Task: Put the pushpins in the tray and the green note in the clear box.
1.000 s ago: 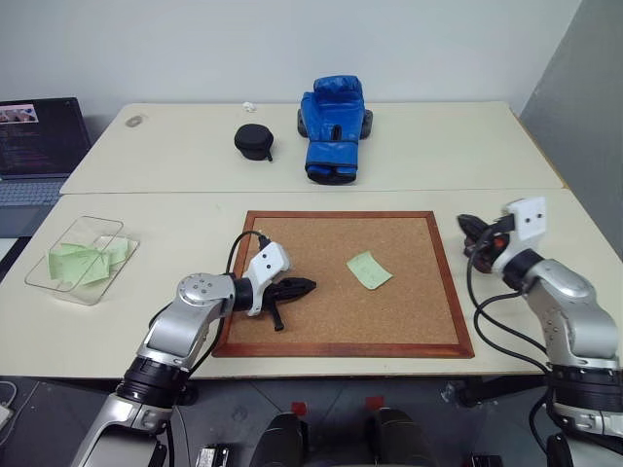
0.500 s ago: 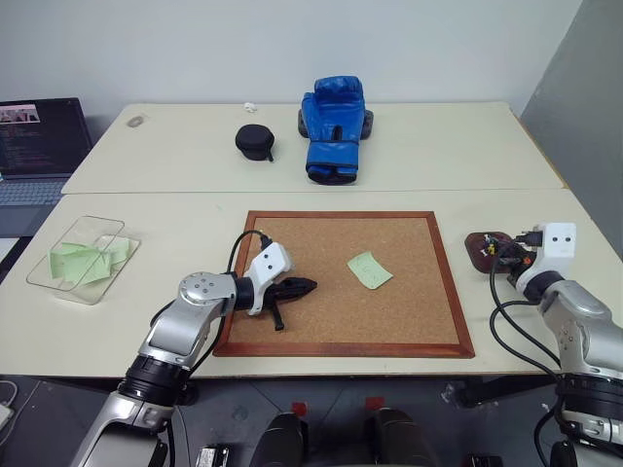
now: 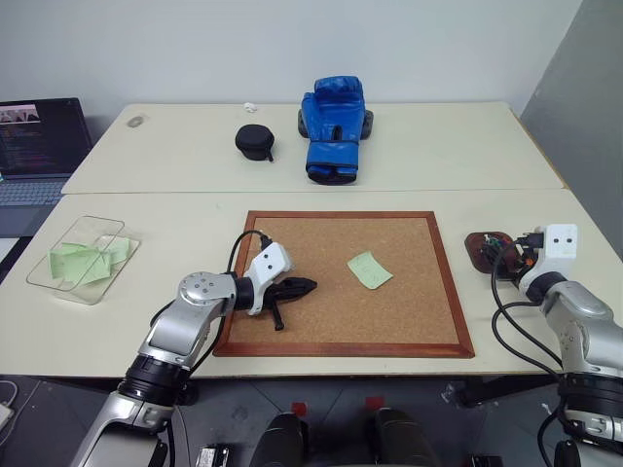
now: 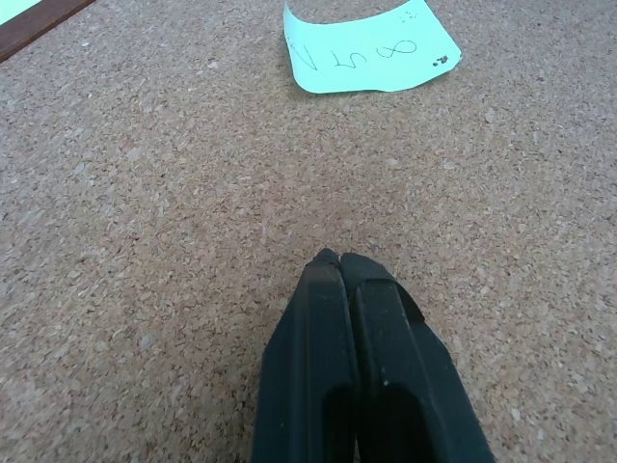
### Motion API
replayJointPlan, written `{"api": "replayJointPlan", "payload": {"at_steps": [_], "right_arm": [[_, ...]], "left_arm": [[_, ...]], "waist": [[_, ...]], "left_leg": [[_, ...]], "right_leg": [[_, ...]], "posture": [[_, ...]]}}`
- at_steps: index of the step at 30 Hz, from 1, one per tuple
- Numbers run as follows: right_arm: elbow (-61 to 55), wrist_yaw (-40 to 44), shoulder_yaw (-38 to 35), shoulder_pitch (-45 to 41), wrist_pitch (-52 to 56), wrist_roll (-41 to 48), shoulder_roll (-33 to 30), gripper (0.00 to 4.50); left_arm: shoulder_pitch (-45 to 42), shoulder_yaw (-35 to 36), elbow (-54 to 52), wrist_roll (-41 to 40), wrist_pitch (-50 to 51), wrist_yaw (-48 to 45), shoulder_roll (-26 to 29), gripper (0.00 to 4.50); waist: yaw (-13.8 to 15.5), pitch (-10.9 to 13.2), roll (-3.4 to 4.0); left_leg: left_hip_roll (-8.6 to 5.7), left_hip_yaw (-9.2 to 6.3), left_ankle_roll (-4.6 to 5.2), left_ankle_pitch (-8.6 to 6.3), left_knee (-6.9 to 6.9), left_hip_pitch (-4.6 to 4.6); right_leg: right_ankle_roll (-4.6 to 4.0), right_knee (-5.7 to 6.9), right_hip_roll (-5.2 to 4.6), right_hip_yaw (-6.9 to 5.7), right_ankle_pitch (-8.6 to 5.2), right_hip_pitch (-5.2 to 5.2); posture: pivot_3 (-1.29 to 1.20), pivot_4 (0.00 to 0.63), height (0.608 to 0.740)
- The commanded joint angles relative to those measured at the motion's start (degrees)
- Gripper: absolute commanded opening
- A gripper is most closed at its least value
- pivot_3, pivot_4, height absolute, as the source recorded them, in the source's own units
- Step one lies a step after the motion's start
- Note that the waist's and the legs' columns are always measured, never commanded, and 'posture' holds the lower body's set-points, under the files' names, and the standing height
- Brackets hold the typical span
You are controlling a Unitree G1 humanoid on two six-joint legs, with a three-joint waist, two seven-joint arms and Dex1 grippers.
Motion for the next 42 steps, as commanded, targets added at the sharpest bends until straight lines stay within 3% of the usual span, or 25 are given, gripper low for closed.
{"api": "replayJointPlan", "payload": {"at_steps": [1, 9, 14, 19, 28, 34, 36, 42], "right_arm": [[-0.4, 0.6, 0.5, 0.7, -2.8, -1.4, -1.5, 4.10], [-0.5, 0.6, -1.8, -0.1, -3.1, 0.6, -1.3, 4.10], [-2.3, -1.4, -11.0, -3.9, 1.6, 12.5, 2.2, 4.10], [-4.7, 0.3, -10.5, -3.8, 3.0, 14.7, 1.5, 4.10], [-17.2, 26.3, 11.3, 2.7, -5.9, 9.3, -9.2, 4.10], [-18.5, 31.7, 17.0, 3.4, -8.4, 8.7, -9.1, 4.10], [-18.5, 32.0, 17.3, 3.4, -8.5, 8.7, -8.8, 4.44], [-20.0, 31.9, 16.5, 4.8, -7.7, 9.8, -8.9, 4.47]], "left_arm": [[0.6, -2.2, 0.6, 0.9, 0.2, -0.9, -0.3, 0.00], [0.3, -2.1, 0.9, 0.9, 0.0, -0.7, -0.4, 0.00], [0.4, -2.0, 0.9, 0.8, 0.0, -0.6, -0.5, 0.00], [0.3, -2.1, 0.8, 0.8, 0.0, -0.5, -0.7, 0.00], [-0.3, -2.0, 1.4, 0.8, -0.3, -1.1, -0.6, 0.00], [-0.2, -1.9, 1.0, 0.7, -0.3, -1.1, -0.5, 0.00], [-0.1, -1.7, 0.7, 0.7, -0.2, -1.1, -0.3, 0.00], [-1.1, -0.3, -3.1, -1.0, 2.7, -1.6, 0.8, 0.00]], "waist": [[0.0, 0.0, 0.00], [0.0, 0.0, 0.00], [0.0, 0.0, 0.01], [0.1, 0.0, 0.01], [0.0, 0.0, 0.04], [0.1, 0.0, 0.02], [0.1, 0.0, 0.02], [0.1, 0.0, -0.01]], "left_leg": [[0.00, -0.01, 0.00, 0.00, 0.00, 0.00], [0.00, 0.00, 0.00, 0.00, 0.00, 0.00], [0.01, 0.00, 0.00, 0.00, 0.01, 0.00], [0.00, -0.06, 0.00, 0.00, 0.00, -0.01], [0.00, -0.04, 0.01, 0.00, 0.01, 0.00], [0.00, -0.08, 0.00, 0.00, 0.04, 0.00], [0.00, -0.12, 0.00, 0.00, 0.03, 0.00], [0.01, -0.13, 0.00, 0.00, 0.03, -0.01]], "right_leg": [[0.00, 0.00, 0.00, 0.00, 0.00, 0.00], [0.00, 0.00, 0.00, 0.00, 0.00, 0.01], [0.00, 0.00, 0.00, 0.01, 0.00, 0.01], [0.00, -0.01, 0.00, -0.04, 0.00, 0.03], [0.02, -0.04, 0.04, -0.05, -0.01, 0.03], [0.02, -0.04, 0.01, -0.06, -0.01, 0.06], [0.02, -0.04, 0.01, -0.09, -0.01, 0.05], [0.02, -0.04, 0.01, -0.09, -0.01, 0.04]], "posture": [[0.00, 0.150, 0.740], [0.00, 0.150, 0.740], [0.00, 0.150, 0.740], [0.00, 0.150, 0.740], [0.00, 0.150, 0.740], [0.00, 0.150, 0.740], [0.00, 0.150, 0.740], [0.00, 0.150, 0.740]]}}
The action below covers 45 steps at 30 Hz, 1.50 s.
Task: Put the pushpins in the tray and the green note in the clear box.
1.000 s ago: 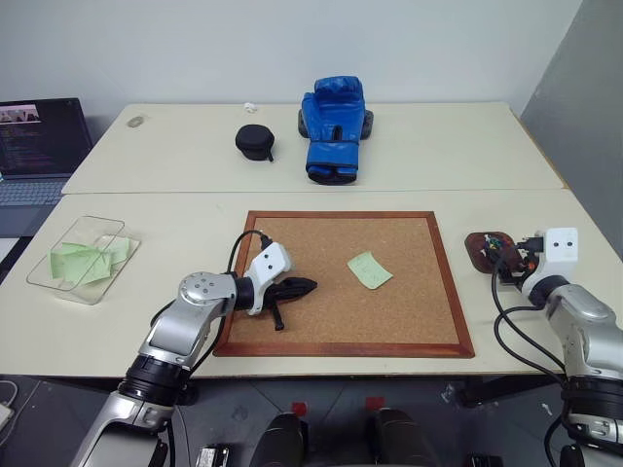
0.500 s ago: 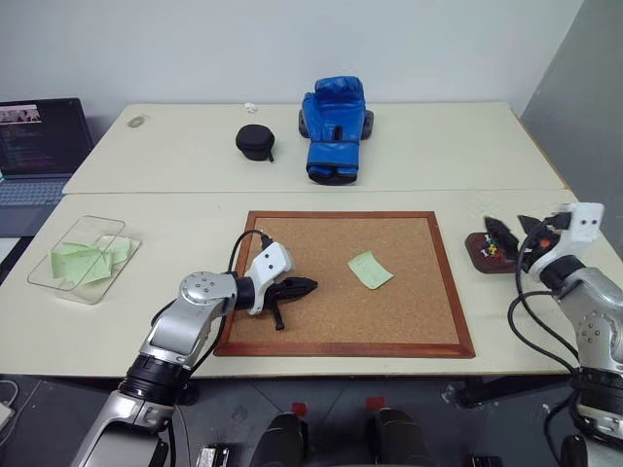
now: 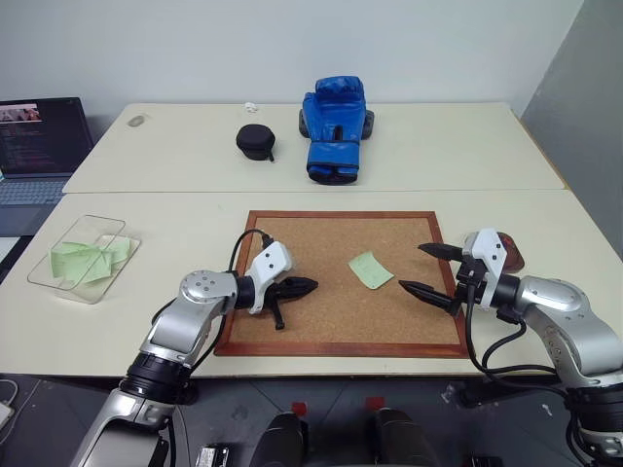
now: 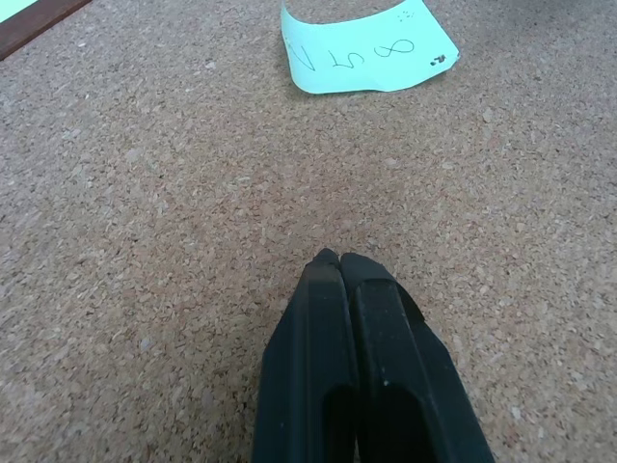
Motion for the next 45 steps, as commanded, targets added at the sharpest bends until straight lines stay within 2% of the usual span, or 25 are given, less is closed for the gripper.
{"api": "replayJointPlan", "payload": {"at_steps": [1, 8, 12, 23, 29, 35, 39, 45], "right_arm": [[-3.9, -0.3, -1.9, 1.8, 0.0, 1.4, -0.2, 4.47], [-7.5, -3.0, -1.2, 5.6, 0.4, 0.0, 0.3, 4.47], [-9.6, -4.6, -2.1, 6.3, 1.9, 1.4, 0.8, 4.50], [-13.3, -7.7, -3.3, 8.1, 2.9, 1.8, 1.1, 4.50], [-14.4, -8.5, -3.4, 9.4, 2.7, 1.6, 1.2, 4.50], [-14.5, -8.2, -3.4, 9.5, 2.2, 1.2, 0.6, 4.50], [-14.1, -8.2, -3.4, 9.4, 1.8, 0.8, 0.6, 4.50], [-13.1, -8.4, -3.2, 9.1, 1.1, 0.2, 1.1, 4.50]], "left_arm": [[-0.7, 0.0, -3.6, -1.3, 2.9, -1.1, 0.8, 0.00], [-7.7, 2.6, -3.1, -4.5, 6.2, -3.6, 1.4, 0.00], [-12.9, 2.5, -0.6, -7.0, 7.8, -6.7, 0.9, 0.70], [-21.9, -4.5, 20.3, 1.5, -5.5, -7.7, -6.9, 2.86], [-25.3, -5.6, 30.2, 4.7, -10.9, -6.6, -12.5, 2.86], [-26.4, -6.0, 33.6, 5.7, -12.3, -7.7, -15.5, 2.86], [-26.6, -5.7, 34.5, 6.4, -13.5, -8.0, -15.5, 2.28], [-27.1, -5.0, 35.6, 6.3, -14.1, -8.0, -15.8, 1.03]], "waist": [[0.0, 0.0, -0.01], [0.0, 0.1, -0.18], [0.0, 0.3, -0.43], [-0.1, 0.4, -0.69], [-0.1, 0.4, -0.72], [-0.2, 0.4, -0.73], [-0.2, 0.4, -0.73], [-0.2, 0.4, -0.73]], "left_leg": [[0.01, -0.01, 0.00, 0.00, -0.01, -0.01], [0.01, -0.03, -0.01, 0.00, 0.00, -0.08], [0.01, -0.07, -0.01, 0.01, 0.01, -0.09], [-0.04, 0.01, -0.02, 0.01, 0.00, -0.12], [-0.05, 0.03, -0.01, 0.01, 0.01, -0.14], [-0.06, 0.03, -0.01, 0.01, 0.01, -0.14], [-0.06, 0.05, -0.01, 0.01, 0.01, -0.14], [-0.06, 0.04, -0.01, 0.01, 0.01, -0.14]], "right_leg": [[0.00, 0.00, 0.00, -0.01, 0.00, -0.01], [0.00, 0.01, 0.01, -0.03, 0.00, -0.07], [0.00, 0.03, 0.11, -0.10, 0.00, -0.07], [0.00, 0.00, 0.09, -0.03, 0.00, -0.12], [0.00, 0.01, 0.07, -0.01, 0.00, -0.14], [0.00, 0.03, 0.10, -0.03, 0.00, -0.16], [0.00, 0.03, 0.10, -0.01, 0.00, -0.16], [0.00, 0.03, 0.10, -0.01, 0.00, -0.16]], "posture": [[0.00, 0.150, 0.740], [0.00, 0.150, 0.740], [0.00, 0.150, 0.740], [0.00, 0.150, 0.740], [0.00, 0.150, 0.740], [0.00, 0.150, 0.740], [0.00, 0.150, 0.740], [0.00, 0.150, 0.740]]}}
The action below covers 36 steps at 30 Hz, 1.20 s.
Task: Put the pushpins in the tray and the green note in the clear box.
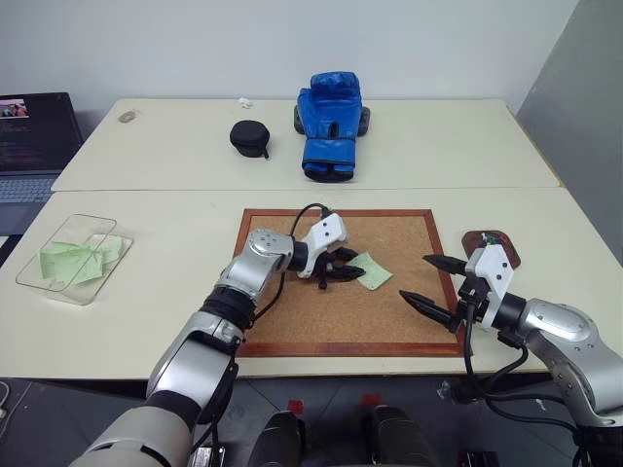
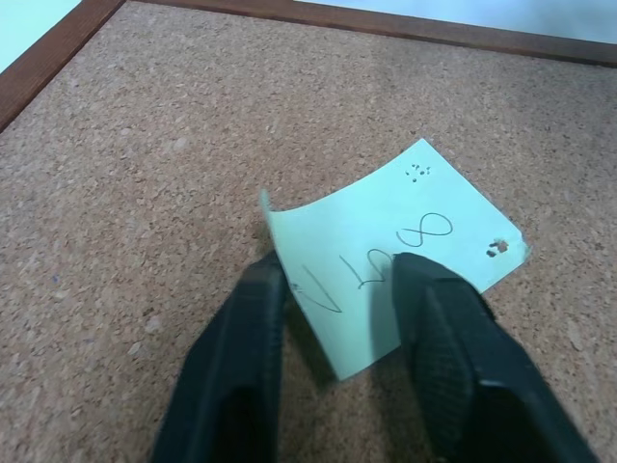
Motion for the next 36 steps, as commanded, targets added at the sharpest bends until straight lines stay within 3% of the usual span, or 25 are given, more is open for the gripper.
{"api": "replayJointPlan", "payload": {"at_steps": [1, 6, 11, 17, 22, 27, 32, 36], "right_arm": [[-0.6, 0.1, -1.0, -0.6, -1.7, -0.1, 0.1, 4.50], [-0.1, 0.2, -0.9, -1.3, -2.0, -0.3, 0.3, 4.50], [-0.3, 0.9, -0.1, -2.7, -2.1, 0.9, 1.4, 4.50], [-1.7, 2.5, 2.0, -8.3, 0.2, 4.7, 3.2, 4.50], [-1.7, 3.5, 5.4, -18.2, 4.8, 9.7, 6.7, 4.50], [1.4, 4.8, 8.1, -26.2, 6.1, 11.7, 10.8, 4.50], [4.3, 8.3, 10.5, -30.6, 6.0, 12.6, 13.5, 4.50], [6.5, 10.7, 12.1, -32.0, 4.7, 11.5, 14.7, 4.50]], "left_arm": [[-1.6, 1.3, 0.0, 0.1, -1.2, -0.1, -0.4, 0.89], [-1.8, 2.1, 0.1, -0.5, -1.1, 0.5, -0.6, 0.05], [-1.7, 5.2, -3.2, -2.7, 2.3, 1.2, 0.5, 0.05], [1.3, 14.0, -22.2, -10.2, 18.1, 3.1, 8.6, 0.05], [10.8, 28.6, -40.3, -15.1, 31.6, 8.0, 22.5, 0.05], [21.7, 45.9, -49.3, -15.7, 39.4, 16.5, 30.6, 0.05], [29.5, 60.1, -52.5, -12.0, 38.7, 29.1, 29.4, 0.05], [33.0, 64.9, -52.2, -8.6, 34.1, 39.2, 25.6, 0.05]], "waist": [[0.0, 0.0, 0.00], [0.0, 0.0, 0.00], [0.0, 0.0, 0.00], [-0.7, 0.1, -0.04], [-2.5, 0.1, 0.03], [-1.9, 0.2, -0.01], [-0.5, 0.1, -0.06], [0.4, 0.1, -0.08]], "left_leg": [[0.00, 0.00, 0.00, 0.00, 0.00, 0.00], [0.00, 0.00, 0.00, 0.00, 0.00, 0.00], [0.01, -0.01, 0.00, 0.00, 0.01, 0.01], [0.12, -0.16, -0.01, 0.01, 0.01, -0.08], [0.26, -0.26, -0.02, 0.01, -0.01, -0.04], [0.31, -0.50, -0.02, 0.01, -0.03, -0.06], [0.22, -0.46, -0.02, 0.01, -0.01, -0.08], [0.16, -0.45, -0.03, 0.00, -0.02, -0.09]], "right_leg": [[0.00, 0.00, 0.00, 0.00, 0.00, 0.00], [0.00, 0.01, 0.00, 0.01, 0.00, 0.00], [0.00, 0.01, 0.00, 0.00, 0.00, 0.00], [-0.01, 0.13, 0.03, 0.04, 0.01, -0.19], [-0.01, 0.14, -0.02, 0.15, 0.01, -0.25], [-0.03, 0.15, -0.09, -0.02, 0.01, -0.25], [-0.03, 0.09, -0.19, -0.03, 0.01, -0.25], [-0.03, 0.05, -0.34, -0.04, 0.02, -0.25]], "posture": [[0.00, 0.150, 0.740], [0.00, 0.150, 0.740], [0.00, 0.150, 0.740], [0.00, 0.150, 0.740], [0.00, 0.150, 0.740], [0.00, 0.150, 0.740], [0.00, 0.150, 0.740], [0.00, 0.150, 0.740]]}}
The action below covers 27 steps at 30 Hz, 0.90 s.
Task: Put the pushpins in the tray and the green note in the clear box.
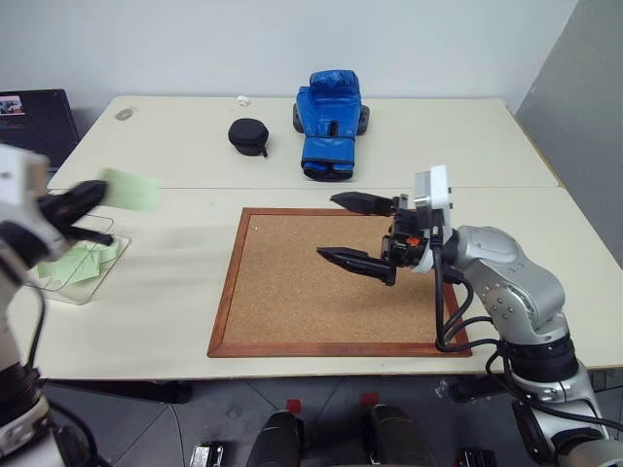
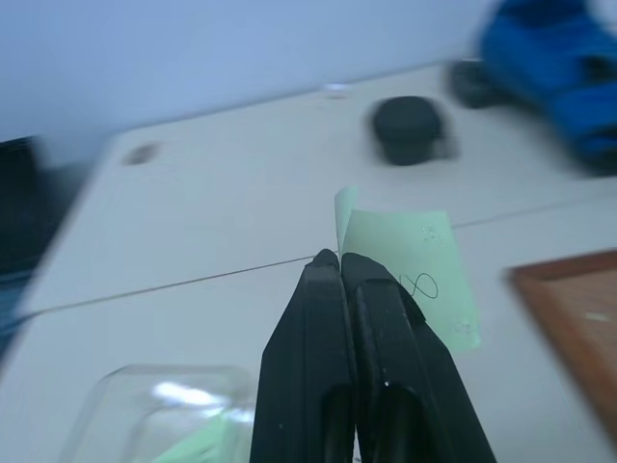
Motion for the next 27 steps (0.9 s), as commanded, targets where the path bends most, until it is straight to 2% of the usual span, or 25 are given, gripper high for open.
{"api": "replayJointPlan", "payload": {"at_steps": [1, 6, 12, 16, 20, 27], "right_arm": [[1.0, 2.4, 0.9, -1.8, -1.7, 0.0, 0.9, 4.50], [3.0, 3.5, 1.8, -1.4, -3.3, -1.7, 1.5, 4.50], [2.2, 3.0, 1.4, 1.0, -3.8, -2.5, 0.8, 4.50], [0.8, 2.0, 1.0, 2.0, -3.4, -2.8, 0.7, 4.50], [-0.4, 1.0, 0.5, 2.8, -3.0, -2.8, 0.0, 4.50], [-1.7, -0.5, 0.2, 3.6, -2.4, -2.4, -0.6, 4.50]], "left_arm": [[1.4, 4.7, -0.6, 3.2, -5.1, 9.7, -2.7, 0.05], [0.9, 9.7, 6.2, 3.8, -9.3, 20.4, -6.4, 0.05], [-3.9, 8.6, 15.2, -0.6, -10.5, 23.5, -8.3, 0.05], [-4.2, 5.6, 19.6, -2.1, -12.1, 22.1, -8.4, 0.05], [-4.5, 5.0, 22.8, -3.2, -13.9, 23.1, -7.8, 0.70], [-4.7, 2.6, 23.2, -4.4, -14.3, 23.1, -7.0, 2.24]], "waist": [[0.2, 0.0, -0.05], [0.0, -0.1, -0.15], [0.1, -0.2, -0.32], [-0.1, -0.2, -0.38], [-0.2, -0.2, -0.38], [-0.2, -0.2, -0.39]], "left_leg": [[0.00, -0.02, 0.00, 0.00, 0.01, -0.02], [0.02, -0.02, -0.01, 0.00, 0.00, 0.00], [0.02, -0.09, -0.01, 0.00, 0.01, -0.02], [0.00, 0.02, -0.01, 0.00, 0.01, -0.02], [0.06, 0.02, -0.02, 0.00, -0.01, -0.02], [0.06, 0.03, -0.02, -0.01, -0.01, -0.02]], "right_leg": [[0.00, -0.01, -0.03, 0.00, 0.00, 0.00], [-0.01, 0.03, -0.03, -0.03, 0.01, -0.02], [-0.04, 0.07, -0.01, -0.11, 0.03, -0.02], [-0.03, 0.05, -0.03, -0.04, 0.04, -0.03], [-0.05, 0.07, -0.02, -0.06, 0.05, -0.10], [-0.08, 0.06, -0.01, -0.05, 0.06, -0.11]], "posture": [[0.00, 0.150, 0.740], [0.00, 0.150, 0.740], [0.00, 0.150, 0.740], [0.00, 0.150, 0.740], [0.00, 0.150, 0.740], [0.00, 0.150, 0.740]]}}
